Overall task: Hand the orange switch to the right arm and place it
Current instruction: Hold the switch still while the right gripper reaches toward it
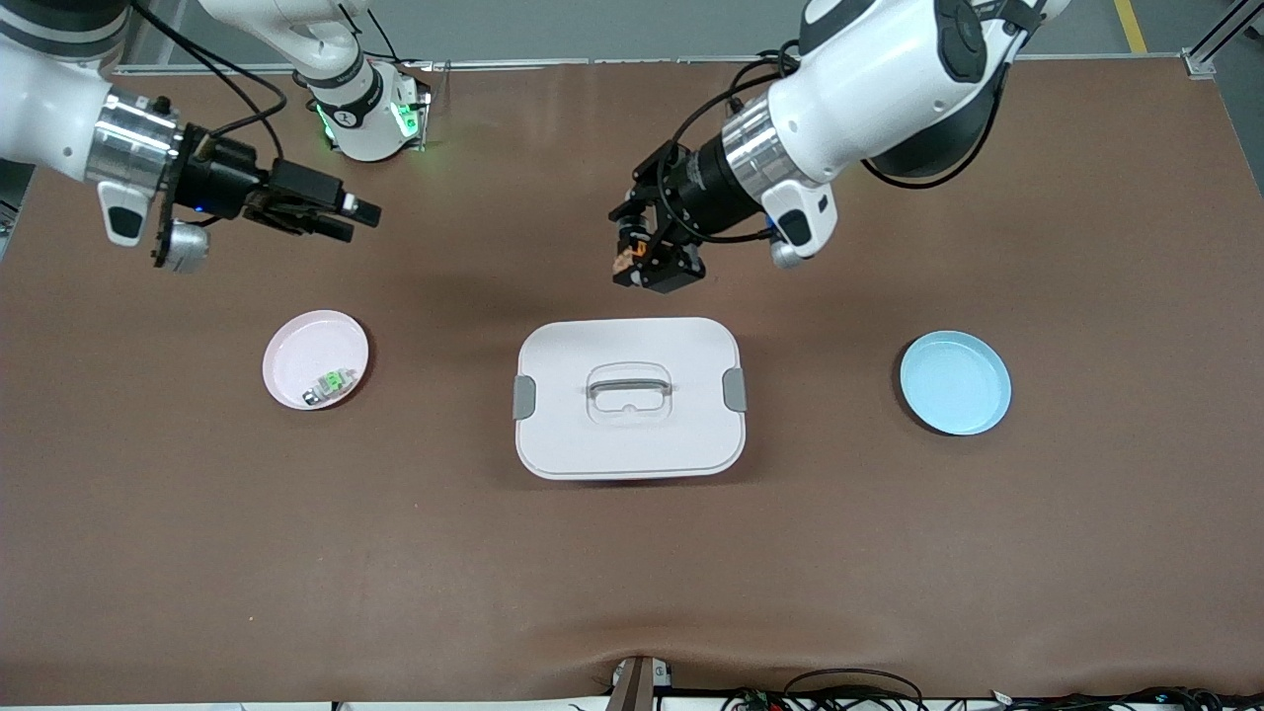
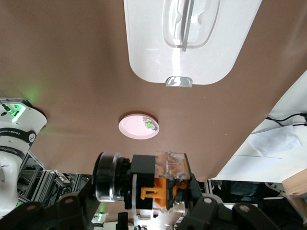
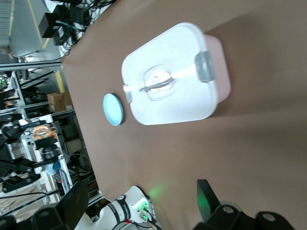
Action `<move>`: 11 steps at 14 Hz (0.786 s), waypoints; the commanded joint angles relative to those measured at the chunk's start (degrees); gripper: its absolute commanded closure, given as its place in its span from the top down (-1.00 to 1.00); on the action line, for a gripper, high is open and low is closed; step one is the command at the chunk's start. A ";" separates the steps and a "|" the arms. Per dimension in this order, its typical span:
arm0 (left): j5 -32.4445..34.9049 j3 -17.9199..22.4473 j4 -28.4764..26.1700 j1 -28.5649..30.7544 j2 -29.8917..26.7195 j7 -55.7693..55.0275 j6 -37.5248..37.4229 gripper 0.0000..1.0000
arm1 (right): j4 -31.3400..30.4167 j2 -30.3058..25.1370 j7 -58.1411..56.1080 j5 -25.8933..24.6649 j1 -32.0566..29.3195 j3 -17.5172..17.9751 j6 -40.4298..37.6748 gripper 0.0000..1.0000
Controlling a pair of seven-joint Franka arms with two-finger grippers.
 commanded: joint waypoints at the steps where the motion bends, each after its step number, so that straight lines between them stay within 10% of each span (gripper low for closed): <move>1: -0.47 0.23 1.21 -2.12 0.49 -1.36 0.60 -0.64 | -0.90 -1.10 -0.10 1.99 4.58 -0.62 2.87 1.00; 11: 0.76 0.31 1.21 -5.03 0.49 -2.06 2.01 -0.64 | 3.68 1.10 -0.02 -0.56 16.64 -0.70 12.46 1.00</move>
